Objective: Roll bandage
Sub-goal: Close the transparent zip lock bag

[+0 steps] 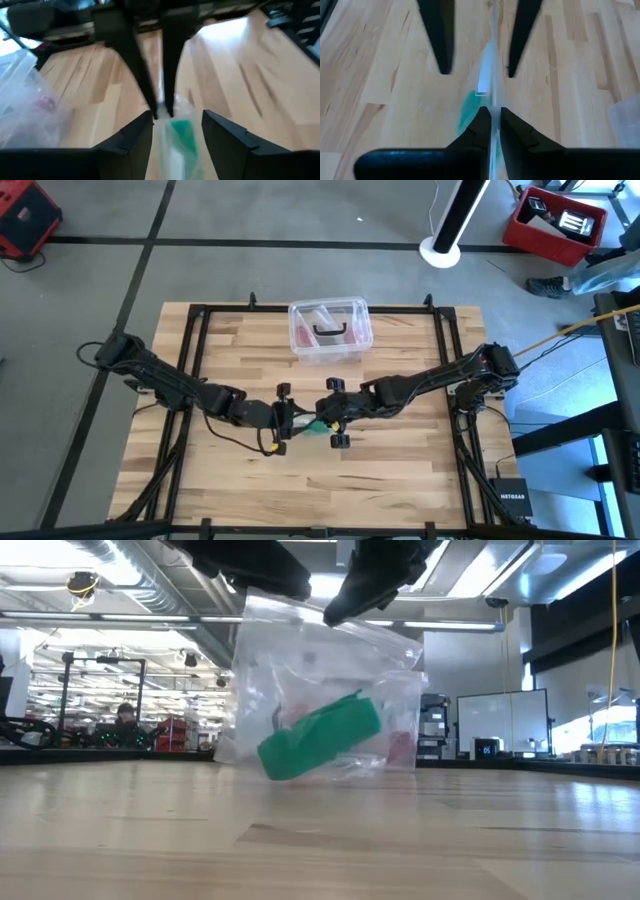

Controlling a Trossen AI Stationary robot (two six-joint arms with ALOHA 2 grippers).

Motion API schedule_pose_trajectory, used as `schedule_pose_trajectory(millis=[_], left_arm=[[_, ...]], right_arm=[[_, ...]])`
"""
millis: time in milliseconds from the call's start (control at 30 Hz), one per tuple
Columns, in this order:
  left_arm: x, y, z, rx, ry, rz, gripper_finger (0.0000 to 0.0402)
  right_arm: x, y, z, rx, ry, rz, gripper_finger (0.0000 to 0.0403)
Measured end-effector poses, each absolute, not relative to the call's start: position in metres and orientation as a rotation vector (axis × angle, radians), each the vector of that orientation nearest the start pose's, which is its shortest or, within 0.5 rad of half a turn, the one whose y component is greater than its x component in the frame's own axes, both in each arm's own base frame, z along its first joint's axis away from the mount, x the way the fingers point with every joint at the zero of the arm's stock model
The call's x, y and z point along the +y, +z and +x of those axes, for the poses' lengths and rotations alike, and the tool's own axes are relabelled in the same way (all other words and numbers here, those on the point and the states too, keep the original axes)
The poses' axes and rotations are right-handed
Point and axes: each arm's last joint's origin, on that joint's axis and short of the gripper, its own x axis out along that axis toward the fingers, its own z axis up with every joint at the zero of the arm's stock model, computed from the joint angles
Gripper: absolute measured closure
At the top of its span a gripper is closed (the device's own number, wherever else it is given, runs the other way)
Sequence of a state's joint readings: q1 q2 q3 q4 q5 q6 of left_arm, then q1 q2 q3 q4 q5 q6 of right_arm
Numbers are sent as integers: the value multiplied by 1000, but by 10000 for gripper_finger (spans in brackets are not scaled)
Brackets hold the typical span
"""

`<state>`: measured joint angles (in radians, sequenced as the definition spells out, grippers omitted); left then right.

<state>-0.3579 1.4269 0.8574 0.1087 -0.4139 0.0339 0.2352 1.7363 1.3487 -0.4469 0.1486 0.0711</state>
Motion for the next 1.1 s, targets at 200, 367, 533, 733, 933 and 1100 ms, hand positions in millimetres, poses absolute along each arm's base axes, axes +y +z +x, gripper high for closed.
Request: schedule_pose_trajectory(millis=[200, 367, 533, 733, 933, 1100], left_arm=[[-92, 239, 291, 452, 81, 195, 241], [-87, 235, 292, 488, 57, 155, 260], [-82, 233, 293, 509, 54, 121, 295], [-80, 233, 294, 507, 57, 127, 381], [-79, 232, 293, 512, 81, 139, 399], [-79, 233, 293, 509, 86, 144, 400]], right_arm=[[84, 256, 368, 819, 52, -92, 372], [84, 256, 369, 818, 53, -93, 372], [84, 256, 369, 814, 53, -92, 372], [84, 257, 370, 803, 54, -90, 372], [84, 257, 370, 794, 55, -86, 370], [85, 258, 371, 782, 54, -82, 329]])
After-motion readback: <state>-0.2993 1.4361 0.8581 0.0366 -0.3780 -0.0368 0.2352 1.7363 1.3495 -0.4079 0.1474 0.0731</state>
